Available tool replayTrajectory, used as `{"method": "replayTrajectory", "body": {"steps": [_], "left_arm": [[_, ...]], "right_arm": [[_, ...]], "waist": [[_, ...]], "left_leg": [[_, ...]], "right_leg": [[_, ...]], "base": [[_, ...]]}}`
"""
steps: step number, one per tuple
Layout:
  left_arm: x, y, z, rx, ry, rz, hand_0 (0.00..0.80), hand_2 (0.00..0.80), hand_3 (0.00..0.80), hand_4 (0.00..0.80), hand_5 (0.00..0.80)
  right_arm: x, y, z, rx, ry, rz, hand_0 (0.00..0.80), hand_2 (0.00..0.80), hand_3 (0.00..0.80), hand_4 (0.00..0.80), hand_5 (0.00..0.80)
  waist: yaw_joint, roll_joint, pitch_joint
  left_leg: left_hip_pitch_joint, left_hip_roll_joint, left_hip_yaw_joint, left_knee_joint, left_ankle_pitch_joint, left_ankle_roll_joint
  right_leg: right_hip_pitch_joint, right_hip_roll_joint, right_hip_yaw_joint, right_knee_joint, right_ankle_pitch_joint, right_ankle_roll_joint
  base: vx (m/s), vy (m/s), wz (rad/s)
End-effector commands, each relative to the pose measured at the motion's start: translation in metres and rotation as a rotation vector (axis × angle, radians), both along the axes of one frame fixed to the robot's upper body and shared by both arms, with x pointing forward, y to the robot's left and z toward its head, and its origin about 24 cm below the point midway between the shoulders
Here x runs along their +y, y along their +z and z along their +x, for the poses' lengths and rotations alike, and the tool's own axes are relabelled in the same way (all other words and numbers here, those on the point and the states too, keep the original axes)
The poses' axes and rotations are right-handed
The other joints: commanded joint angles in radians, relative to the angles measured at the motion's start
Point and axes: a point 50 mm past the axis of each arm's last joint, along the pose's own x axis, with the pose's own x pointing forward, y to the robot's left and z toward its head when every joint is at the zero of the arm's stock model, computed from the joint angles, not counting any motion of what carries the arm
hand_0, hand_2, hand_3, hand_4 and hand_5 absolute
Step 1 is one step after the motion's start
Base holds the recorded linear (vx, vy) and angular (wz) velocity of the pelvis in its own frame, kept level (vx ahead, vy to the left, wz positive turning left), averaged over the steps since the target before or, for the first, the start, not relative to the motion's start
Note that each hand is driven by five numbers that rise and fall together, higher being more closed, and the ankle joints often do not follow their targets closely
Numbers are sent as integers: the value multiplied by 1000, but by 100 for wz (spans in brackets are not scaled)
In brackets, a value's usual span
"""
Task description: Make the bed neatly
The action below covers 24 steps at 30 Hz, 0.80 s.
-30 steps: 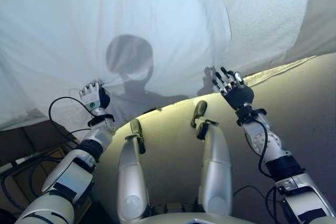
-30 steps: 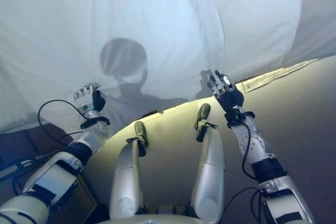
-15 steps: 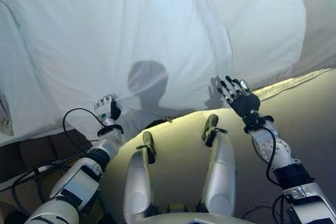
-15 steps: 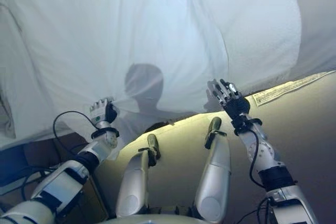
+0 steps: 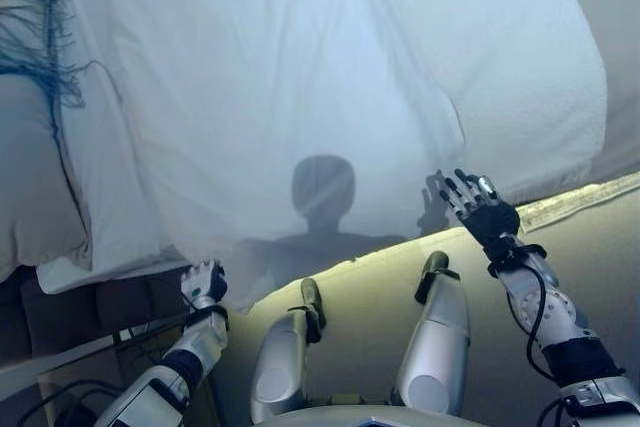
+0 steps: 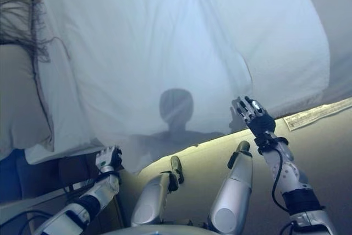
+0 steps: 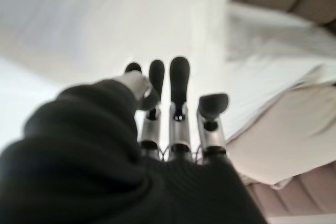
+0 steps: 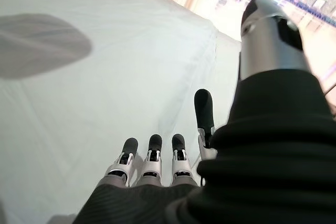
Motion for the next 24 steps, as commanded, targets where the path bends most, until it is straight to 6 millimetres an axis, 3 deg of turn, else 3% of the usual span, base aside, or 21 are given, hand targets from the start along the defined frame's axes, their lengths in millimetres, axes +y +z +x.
{"method": "replayTrajectory", "body": {"steps": [1, 3, 4, 5, 11, 17, 21, 24], "left_arm": [[25, 5, -5, 4, 31, 57, 800, 800, 800, 800, 800], [21, 5, -3, -12, 27, 39, 800, 800, 800, 800, 800], [20, 5, -2, -20, 25, 35, 678, 678, 678, 678, 678], [17, 6, -1, -40, 23, 26, 0, 0, 0, 0, 0], [9, 15, 13, -166, 69, -38, 0, 0, 0, 0, 0], [-5, 37, 37, -368, 59, -224, 0, 0, 0, 0, 0], [-16, 50, 47, -452, 11, -447, 0, 0, 0, 0, 0], [-14, 58, 48, -495, 12, -572, 0, 0, 0, 0, 0]], "right_arm": [[-2, 15, -3, -65, 11, -6, 0, 0, 0, 0, 0], [0, 15, -2, -63, 13, -3, 0, 0, 0, 0, 0], [0, 14, -1, -64, 13, -1, 0, 0, 0, 0, 0], [3, 14, 0, -69, 12, 5, 0, 0, 0, 0, 0], [11, 13, 5, -103, -2, 43, 0, 0, 0, 0, 0], [20, 5, 7, -95, -14, 51, 0, 0, 0, 0, 0], [21, -11, -3, -70, -79, 35, 0, 0, 0, 0, 0], [18, -30, -17, -30, -104, 52, 0, 0, 0, 0, 0]], "waist": [[17, -21, -26], [21, -23, -27], [22, -24, -27], [26, -27, -27], [40, -50, -12], [44, -68, -12], [56, -104, -31], [59, -134, -46]], "left_leg": [[-88, 65, -27, 15, 151, 21], [-90, 64, -27, 14, 151, 24], [-90, 65, -27, 11, 152, 24], [-92, 66, -29, 6, 154, 25], [-117, 78, -42, -2, 167, 27], [-109, 82, -45, -11, 171, 29], [-54, 90, -39, -31, 164, 30], [-2, 89, -32, -50, 179, 41]], "right_leg": [[118, -79, -10, -350, 342, 165], [115, -78, -10, -348, 340, 165], [115, -77, -11, -349, 341, 165], [113, -73, -13, -353, 341, 165], [105, -63, -26, -365, 356, 168], [117, -58, -34, -370, 353, 167], [198, -51, -68, -414, 363, 168], [274, -55, -103, -451, 388, 156]], "base": [[7, 36, 16], [-18, -1, 10], [-37, -35, 9], [-41, -50, 7], [-64, -98, 5], [-34, -61, 4], [-15, -162, 2], [31, -149, 8]]}}
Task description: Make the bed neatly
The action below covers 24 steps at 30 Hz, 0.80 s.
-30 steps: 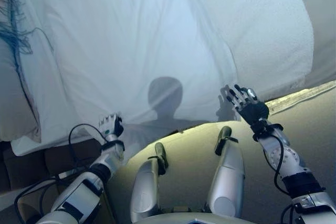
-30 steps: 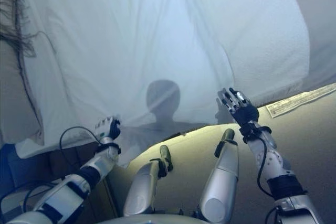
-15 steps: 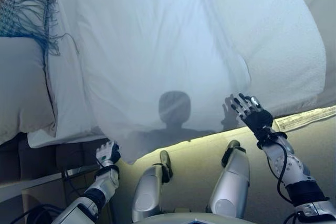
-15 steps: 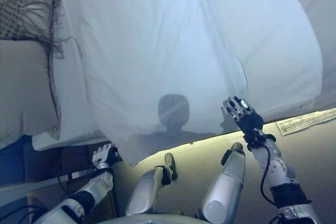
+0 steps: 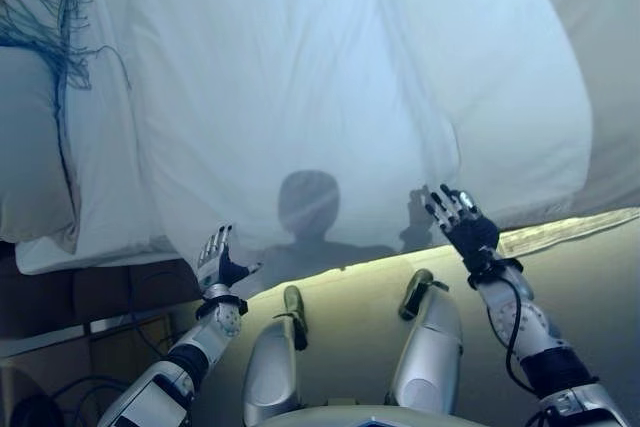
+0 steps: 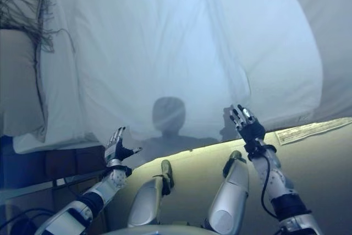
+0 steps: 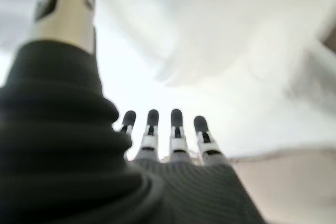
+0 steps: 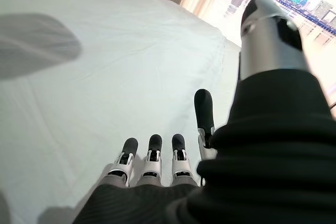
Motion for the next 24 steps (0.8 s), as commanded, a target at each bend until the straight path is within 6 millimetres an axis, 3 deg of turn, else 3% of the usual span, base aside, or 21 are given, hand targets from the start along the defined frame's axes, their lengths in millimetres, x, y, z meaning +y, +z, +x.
{"method": "replayTrajectory", "body": {"steps": [1, 8, 12, 15, 18, 21, 22, 24], "left_arm": [[19, 25, 12, -125, 38, -186, 0, 0, 0, 0, 0], [42, 13, -30, -43, 89, -461, 0, 0, 0, 0, 0], [48, 12, -50, 2, 41, -472, 0, 0, 0, 0, 0], [49, 8, -62, 69, 8, -469, 0, 0, 0, 0, 0], [51, 5, -64, 116, 1, -467, 0, 0, 0, 0, 0], [54, 10, -53, 107, -3, -403, 0, 0, 0, 0, 0], [56, 10, -50, 111, 5, -395, 0, 0, 0, 0, 0], [57, 10, -47, 113, 15, -383, 0, 0, 0, 0, 0]], "right_arm": [[-10, -6, -12, -52, -65, 6, 0, 0, 0, 0, 0], [-16, -59, -70, 129, -91, 57, 0, 0, 0, 0, 0], [-17, -71, -90, 174, -135, 88, 0, 0, 0, 0, 0], [-16, -76, -97, 194, -171, 107, 0, 0, 0, 0, 0], [-10, -75, -90, 197, -178, 135, 0, 0, 0, 0, 0], [0, -79, -85, 211, -159, 173, 0, 0, 0, 0, 0], [5, -83, -86, 218, -154, 190, 0, 0, 0, 0, 0], [10, -87, -90, 231, -152, 204, 0, 0, 0, 0, 0]], "waist": [[41, -48, -15], [74, -79, -106], [104, -94, -122], [125, -100, -135], [124, -105, -151], [111, -96, -157], [106, -88, -165], [107, -83, -184]], "left_leg": [[-4, 30, -27, 6, 110, 34], [167, 25, -43, -15, 82, 52], [225, 6, -49, 11, 39, 67], [279, -24, -34, -4, 7, 82], [325, -63, -4, -77, 3, 103], [317, -78, 1, -95, 4, 150], [309, -84, -7, -104, 17, 173], [298, -105, -46, -127, 38, 194]], "right_leg": [[250, -80, -26, -470, 422, 186], [491, -35, -62, -534, 394, 180], [584, -52, -86, -543, 382, 180], [646, -65, -105, -591, 407, 198], [656, -57, -84, -666, 468, 214], [587, -47, 11, -485, 452, 196], [568, -19, 44, -373, 417, 175], [586, 37, 80, -320, 384, 140]], "base": [[169, -122, 12], [251, -52, 6], [189, 84, 11], [121, 179, 13], [-17, 156, 4], [-142, 167, 4], [-168, 156, 5], [-145, 81, 24]]}}
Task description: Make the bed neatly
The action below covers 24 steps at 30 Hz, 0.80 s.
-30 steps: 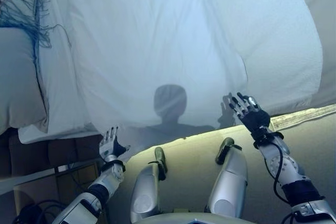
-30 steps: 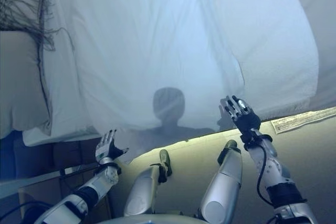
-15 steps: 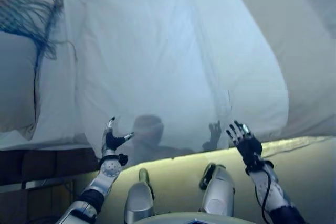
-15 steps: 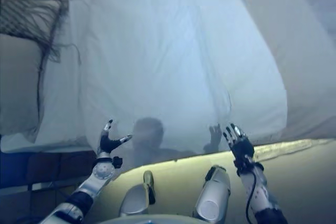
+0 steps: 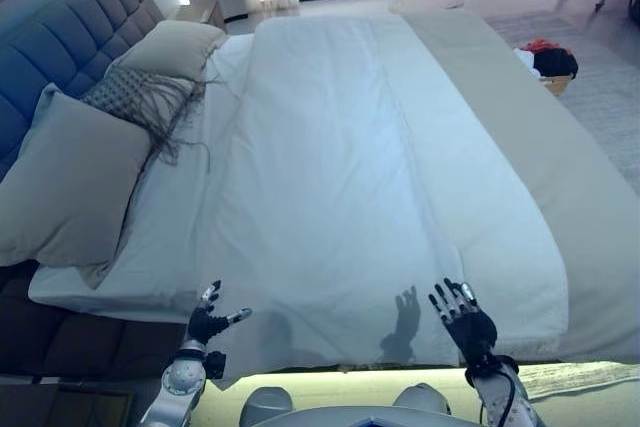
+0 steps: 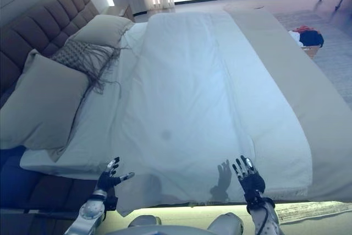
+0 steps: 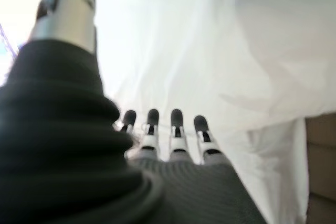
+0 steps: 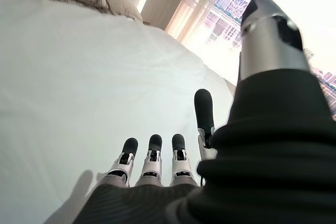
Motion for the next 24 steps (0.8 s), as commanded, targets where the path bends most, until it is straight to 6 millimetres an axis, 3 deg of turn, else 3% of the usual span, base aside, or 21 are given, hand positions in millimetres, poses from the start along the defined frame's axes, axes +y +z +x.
{"method": "replayTrajectory", "body": {"steps": [1, 4, 7, 9, 12, 13, 15, 16, 18, 20, 22, 24], "left_arm": [[22, 35, 33, -164, 17, 99, 0, 0, 0, 0, 0], [22, 34, 35, -164, 41, 88, 0, 0, 0, 0, 0], [29, 30, 31, -140, 109, 62, 0, 0, 0, 0, 0], [32, 27, 27, -121, 141, 23, 0, 0, 0, 0, 0], [25, 26, 25, -134, 103, 3, 0, 0, 0, 0, 0], [21, 27, 25, -140, 88, 1, 0, 0, 0, 0, 0], [18, 28, 25, -146, 82, -2, 0, 0, 0, 0, 0], [18, 28, 24, -146, 79, -6, 0, 0, 0, 0, 0], [18, 28, 23, -146, 70, -21, 0, 0, 0, 0, 0], [16, 26, 18, -135, 69, -36, 0, 0, 0, 0, 0], [17, 24, 8, -120, 67, -33, 0, 0, 0, 0, 0], [18, 22, 3, -103, 52, -27, 0, 0, 0, 0, 0]], "right_arm": [[4, 11, 14, -93, -30, 27, 0, 0, 0, 0, 0], [8, 7, 13, -102, -27, 39, 0, 0, 0, 0, 0], [12, 5, 18, -98, 32, 45, 0, 0, 0, 0, 0], [16, 4, 19, -77, 62, 47, 0, 0, 0, 0, 0], [13, 3, 12, -33, 59, 47, 0, 0, 0, 0, 0], [8, 4, 12, -16, 51, 46, 0, 0, 0, 0, 0], [3, 6, 13, -11, 50, 36, 0, 0, 0, 0, 0], [1, 7, 12, -20, 51, 31, 0, 0, 0, 0, 0], [-4, 11, 12, -48, 50, 17, 0, 0, 0, 0, 0], [-9, 14, 13, -68, 45, 5, 0, 0, 0, 0, 0], [-10, 14, 9, -66, 49, 2, 0, 0, 0, 0, 0], [-13, 14, 4, -49, 47, -15, 0, 0, 0, 0, 0]], "waist": [[5, -20, 18], [22, -40, -9], [45, -45, -20], [46, -40, -20], [54, -33, -5], [63, -38, 9], [73, -50, 28], [69, -57, 37], [47, -74, 53], [27, -82, 67], [8, -68, 67], [-20, -42, 59]], "left_leg": [[-81, -39, -69, 16, 70, 149], [-89, -81, -123, -16, 96, 157], [-85, -69, -129, -37, 111, 137], [-86, -36, -125, -59, 142, 102], [-144, 46, -96, -82, 225, 21], [-177, 73, -112, -94, 254, -3], [-223, 88, -138, -64, 252, -10], [-238, 83, -131, -9, 227, -5], [-257, 66, -110, 145, 146, 10], [-247, 46, -118, 266, 74, 33], [-199, 43, -123, 256, 55, 47], [-138, 72, -103, 186, 62, 40]], "right_leg": [[115, 68, 135, -92, 316, 5], [162, 158, 122, -164, 284, -19], [169, 188, 72, -232, 250, -32], [185, 226, 67, -265, 195, -37], [234, 286, 37, -331, 104, -66], [250, 303, 36, -354, 90, -74], [243, 310, 35, -366, 90, -84], [232, 304, 28, -368, 95, -89], [200, 277, 21, -365, 114, -98], [163, 252, 39, -345, 130, -102], [139, 251, 64, -320, 131, -103], [120, 252, 79, -301, 129, -97]], "base": [[-130, -17, 30], [-172, -100, 28], [-211, -192, -9], [-195, -186, -16], [-219, -170, -2], [-237, -192, -3], [-250, -176, -9], [-275, -140, -16], [-262, -72, -10], [-150, 46, -12], [-25, 138, -30], [-23, 239, -7]]}}
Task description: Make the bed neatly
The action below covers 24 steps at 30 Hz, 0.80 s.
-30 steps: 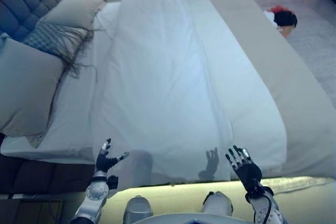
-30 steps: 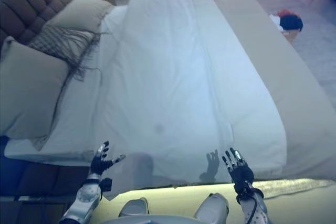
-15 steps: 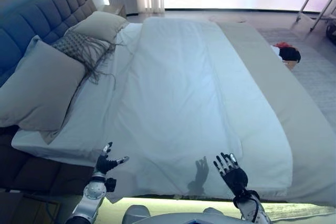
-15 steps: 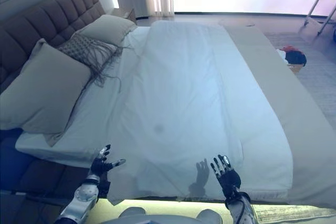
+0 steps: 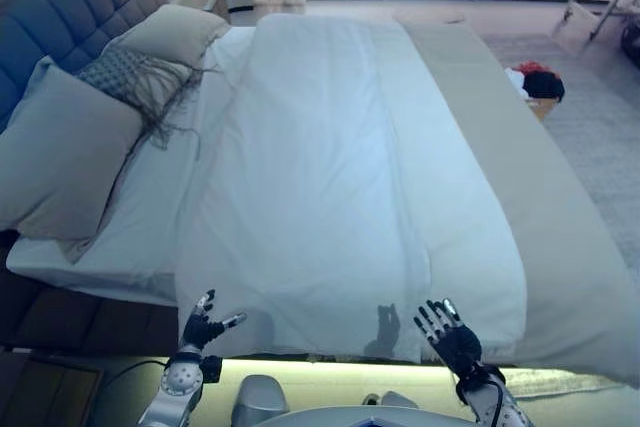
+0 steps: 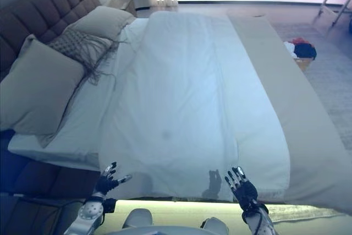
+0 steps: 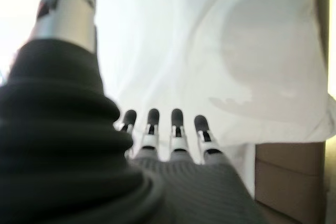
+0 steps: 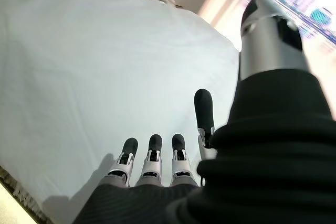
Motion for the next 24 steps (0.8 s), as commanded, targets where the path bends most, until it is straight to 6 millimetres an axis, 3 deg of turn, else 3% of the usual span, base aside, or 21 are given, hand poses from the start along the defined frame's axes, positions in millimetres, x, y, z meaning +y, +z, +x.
{"method": "replayTrajectory", "body": {"steps": [1, 3, 5, 6, 7, 10, 11, 13, 14, 16, 18, 24], "left_arm": [[11, 35, 28, -189, -28, 24, 0, 0, 0, 0, 0], [5, 39, 41, -209, -62, 27, 0, 0, 0, 0, 0], [-5, 48, 62, -254, -101, 33, 0, 0, 0, 0, 0], [-12, 47, 68, -257, -107, 22, 0, 0, 0, 0, 0], [-16, 46, 69, -256, -104, 12, 0, 0, 0, 0, 0], [-19, 34, 62, -201, -34, -60, 0, 0, 0, 0, 0], [-17, 29, 58, -175, 18, -110, 0, 0, 0, 0, 0], [-13, 29, 60, -173, 79, -158, 0, 0, 0, 0, 0], [-11, 34, 72, -203, 118, -156, 0, 0, 0, 0, 0], [-10, 49, 99, -262, 161, -152, 0, 0, 0, 0, 0], [-17, 59, 120, -305, 169, -117, 0, 0, 0, 0, 0], [-43, 73, 144, -372, 135, 44, 0, 0, 0, 0, 0]], "right_arm": [[-7, 27, 20, -154, -5, -30, 0, 0, 0, 0, 0], [-12, 32, 27, -171, -30, -57, 0, 0, 0, 0, 0], [-16, 42, 44, -223, -58, -89, 0, 0, 0, 0, 0], [-17, 47, 52, -245, -65, -98, 0, 0, 0, 0, 0], [-18, 49, 55, -259, -66, -98, 0, 0, 0, 0, 0], [-15, 54, 61, -270, -37, -84, 0, 0, 0, 0, 0], [-12, 52, 61, -264, -19, -77, 0, 0, 0, 0, 0], [-5, 51, 68, -271, 7, -56, 0, 0, 0, 0, 0], [3, 55, 79, -301, 11, -40, 0, 0, 0, 0, 0], [15, 68, 99, -394, 20, -23, 0, 0, 0, 0, 0], [19, 78, 112, -446, 15, -35, 0, 0, 0, 0, 0], [19, 106, 138, -550, 29, -82, 0, 0, 0, 0, 0]], "waist": [[-55, 17, 61], [-74, 38, 71], [-91, 56, 109], [-94, 70, 130], [-94, 68, 143], [-106, 73, 187], [-111, 73, 204], [-105, 59, 228], [-104, 54, 253], [-108, 44, 298], [-114, 37, 326], [-117, 31, 362]], "left_leg": [[25, 55, 31, -85, -44, -31], [22, 75, 38, -130, -35, -44], [-12, 74, 49, -130, -41, -48], [-29, 52, 33, -117, -71, -42], [-56, 30, 41, -97, -65, -25], [-94, -26, 59, -11, -122, 14], [-102, -35, 67, 20, -144, 25], [-157, -31, 65, 76, -166, 26], [-216, -15, 49, 116, -199, 22], [-305, 20, 60, 126, -186, 13], [-375, 30, 62, 116, -155, 1], [-471, 34, 64, 83, -100, -21]], "right_leg": [[101, 24, 12, -166, 169, 65], [52, -9, 9, -141, 178, 91], [-30, -70, 9, -97, 196, 124], [-65, -108, 32, -52, 189, 148], [-97, -138, 39, -27, 207, 145], [-166, -213, 80, 49, 287, 161], [-207, -221, 95, 67, 321, 167], [-221, -207, 83, 25, 308, 172], [-243, -189, 92, -4, 303, 187], [-305, -170, 85, -34, 326, 192], [-353, -160, 74, -46, 337, 191], [-434, -156, 42, -78, 359, 193]], "base": [[-104, 310, 15], [-219, 314, 8], [-304, 407, 13], [-222, 438, 31], [-124, 465, 36], [-30, 343, 9], [-49, 199, -3], [-182, -12, -12], [-360, -175, -21], [-463, -153, -27], [-353, -12, -26], [-181, 75, -21]]}}
